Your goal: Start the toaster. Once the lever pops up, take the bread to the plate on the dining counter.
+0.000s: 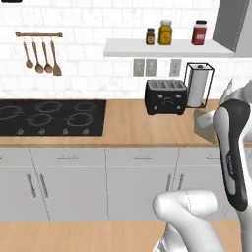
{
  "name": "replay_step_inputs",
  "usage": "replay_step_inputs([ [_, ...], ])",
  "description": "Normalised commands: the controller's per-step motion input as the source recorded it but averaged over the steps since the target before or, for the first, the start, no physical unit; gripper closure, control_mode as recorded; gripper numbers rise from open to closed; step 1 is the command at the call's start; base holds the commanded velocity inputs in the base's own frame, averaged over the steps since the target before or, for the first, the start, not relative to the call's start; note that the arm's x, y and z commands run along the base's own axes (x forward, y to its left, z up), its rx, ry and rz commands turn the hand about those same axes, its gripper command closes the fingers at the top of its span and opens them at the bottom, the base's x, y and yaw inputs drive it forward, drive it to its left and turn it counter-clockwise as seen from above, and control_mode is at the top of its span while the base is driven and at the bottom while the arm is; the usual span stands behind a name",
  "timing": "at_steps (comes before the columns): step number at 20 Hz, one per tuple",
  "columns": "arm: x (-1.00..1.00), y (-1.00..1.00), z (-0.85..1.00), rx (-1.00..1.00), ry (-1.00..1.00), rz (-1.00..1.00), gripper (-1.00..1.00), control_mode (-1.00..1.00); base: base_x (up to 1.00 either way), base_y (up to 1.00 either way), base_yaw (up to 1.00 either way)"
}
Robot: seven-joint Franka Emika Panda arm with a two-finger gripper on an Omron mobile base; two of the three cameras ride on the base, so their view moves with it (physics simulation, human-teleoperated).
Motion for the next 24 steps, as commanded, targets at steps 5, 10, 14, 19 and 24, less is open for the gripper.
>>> replay_step_inputs([
  [5,0.0,0.0,0.0,0.0,0.0,0.0,1.0,1.0,-0.17,0.04,0.89],
  [10,0.0,0.0,0.0,0.0,0.0,0.0,1.0,1.0,0.0,0.11,0.98],
  [14,0.0,0.0,0.0,0.0,0.0,0.0,1.0,1.0,0.01,0.15,0.99],
  [19,0.0,0.0,0.0,0.0,0.0,0.0,1.0,1.0,0.13,0.17,0.96],
  [24,0.0,0.0,0.0,0.0,0.0,0.0,1.0,1.0,-0.04,0.03,0.9],
])
